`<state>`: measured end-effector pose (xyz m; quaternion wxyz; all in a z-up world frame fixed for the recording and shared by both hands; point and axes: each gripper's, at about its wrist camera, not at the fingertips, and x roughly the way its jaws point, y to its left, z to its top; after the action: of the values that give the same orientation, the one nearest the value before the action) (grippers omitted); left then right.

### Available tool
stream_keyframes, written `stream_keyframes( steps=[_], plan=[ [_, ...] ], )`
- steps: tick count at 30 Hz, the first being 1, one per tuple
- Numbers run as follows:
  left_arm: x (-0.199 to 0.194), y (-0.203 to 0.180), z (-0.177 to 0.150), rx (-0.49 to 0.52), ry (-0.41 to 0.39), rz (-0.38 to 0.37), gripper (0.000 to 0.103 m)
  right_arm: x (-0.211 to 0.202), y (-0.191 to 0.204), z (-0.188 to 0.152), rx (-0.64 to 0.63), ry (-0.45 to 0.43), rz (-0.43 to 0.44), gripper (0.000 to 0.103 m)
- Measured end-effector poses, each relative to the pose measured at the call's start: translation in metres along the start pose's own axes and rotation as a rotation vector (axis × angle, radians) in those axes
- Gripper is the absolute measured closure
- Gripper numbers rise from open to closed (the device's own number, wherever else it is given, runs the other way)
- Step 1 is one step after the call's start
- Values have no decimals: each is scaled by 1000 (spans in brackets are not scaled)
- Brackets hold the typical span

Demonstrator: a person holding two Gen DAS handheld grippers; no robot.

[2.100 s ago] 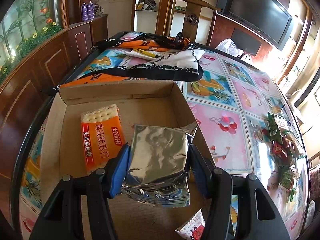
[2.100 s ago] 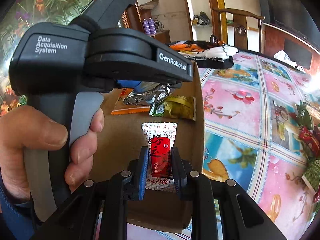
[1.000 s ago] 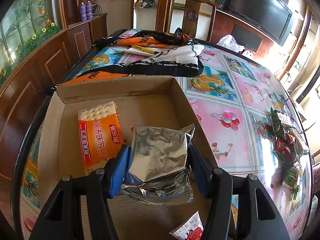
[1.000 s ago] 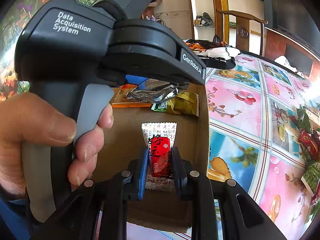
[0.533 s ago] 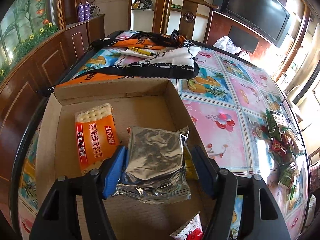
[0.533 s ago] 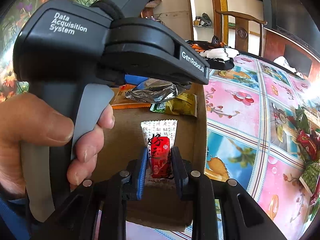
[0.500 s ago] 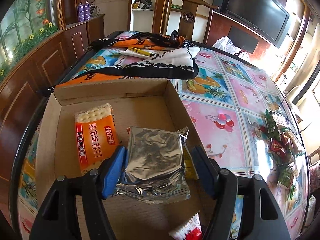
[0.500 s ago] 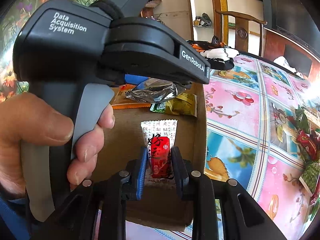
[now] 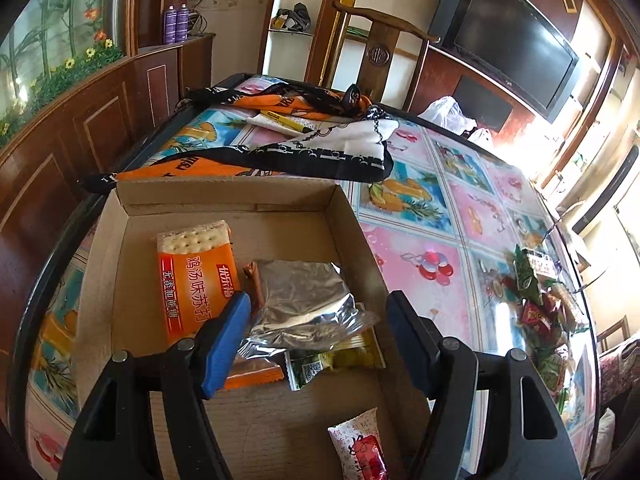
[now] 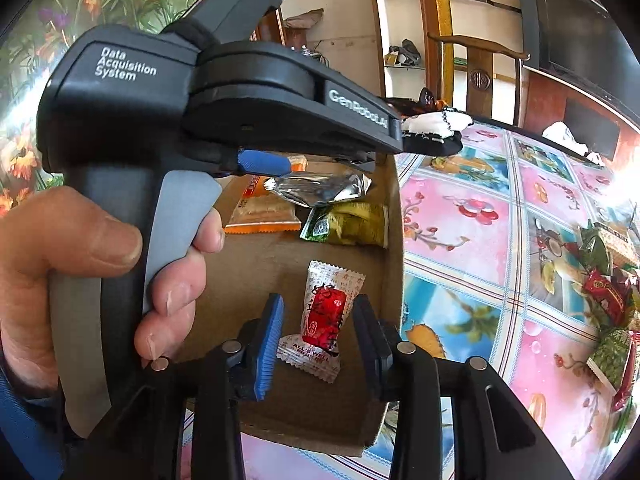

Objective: Organize snacks
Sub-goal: 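Lower both packets into the box and open both grippers, then move both grippers back to the snack pile on the table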

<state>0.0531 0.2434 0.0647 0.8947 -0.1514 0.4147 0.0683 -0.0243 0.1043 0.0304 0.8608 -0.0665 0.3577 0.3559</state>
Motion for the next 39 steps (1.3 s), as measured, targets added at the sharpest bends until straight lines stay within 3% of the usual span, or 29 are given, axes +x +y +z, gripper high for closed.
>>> stream_keyframes(
  steps=[10, 21, 39],
  plan=[
    [-5, 3, 2, -21, -17, -4, 33, -9, -2, 1, -3, -36, 2, 49],
    [-6, 4, 3, -28, -17, -15, 33, -26, -6, 2, 1, -94, 24, 48],
    [-7, -16, -3, 43, -11, -49, 33, -71, -115, -10, 287, -143, -25, 47]
  ],
)
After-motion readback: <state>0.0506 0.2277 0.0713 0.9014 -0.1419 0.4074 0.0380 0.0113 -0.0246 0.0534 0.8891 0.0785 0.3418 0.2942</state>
